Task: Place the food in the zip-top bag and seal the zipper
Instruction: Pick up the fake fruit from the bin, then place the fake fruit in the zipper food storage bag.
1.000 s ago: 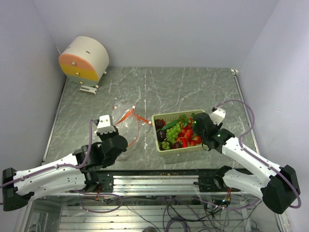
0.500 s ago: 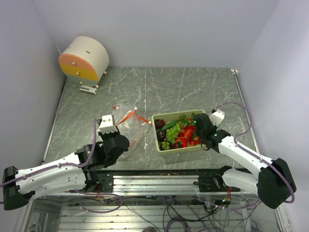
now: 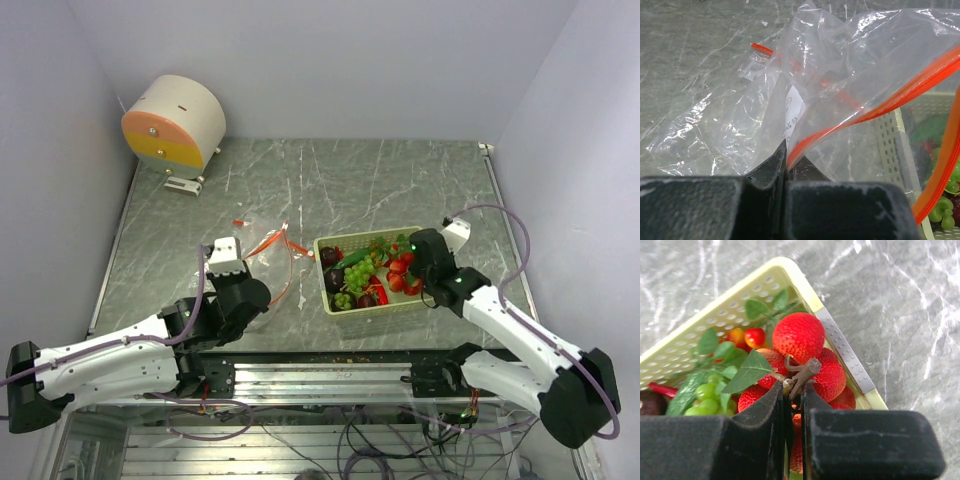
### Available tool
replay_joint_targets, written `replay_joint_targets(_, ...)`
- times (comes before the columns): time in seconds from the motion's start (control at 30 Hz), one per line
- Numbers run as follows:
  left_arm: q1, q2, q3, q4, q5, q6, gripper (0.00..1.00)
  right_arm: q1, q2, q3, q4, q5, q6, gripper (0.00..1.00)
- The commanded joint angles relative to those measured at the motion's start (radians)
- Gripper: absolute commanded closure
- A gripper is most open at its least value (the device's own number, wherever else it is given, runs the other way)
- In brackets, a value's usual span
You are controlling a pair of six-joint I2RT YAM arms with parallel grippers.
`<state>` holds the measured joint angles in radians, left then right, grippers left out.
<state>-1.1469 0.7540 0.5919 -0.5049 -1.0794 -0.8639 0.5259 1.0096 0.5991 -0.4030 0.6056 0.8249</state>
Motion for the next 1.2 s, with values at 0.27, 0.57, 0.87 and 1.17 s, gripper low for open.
replay_joint_targets(0.27, 0.003, 0.089, 0.080, 0.023, 0.024, 0.004, 0.93, -0.009, -0.220, 0.169, 0.027, -0.426, -0.354, 1.00)
replay_joint_targets(0.57, 0.003, 0.147, 0.122, 0.049, 0.088, 0.005, 0.93, -0.007, -0.316, 0.235, 0.137, -0.725, -0.403, 1.00)
replay_joint_targets(0.87, 0.003, 0.152, 0.146, 0.100, 0.138, 0.006, 0.93, -0.007, -0.338, 0.177, 0.483, -1.137, -0.250, 1.00)
replay_joint_targets(1.17, 0.004, 0.192, 0.174, 0.155, 0.188, 0.003, 0.93, -0.006, -0.296, 0.011, 0.990, -1.365, 0.021, 1.00)
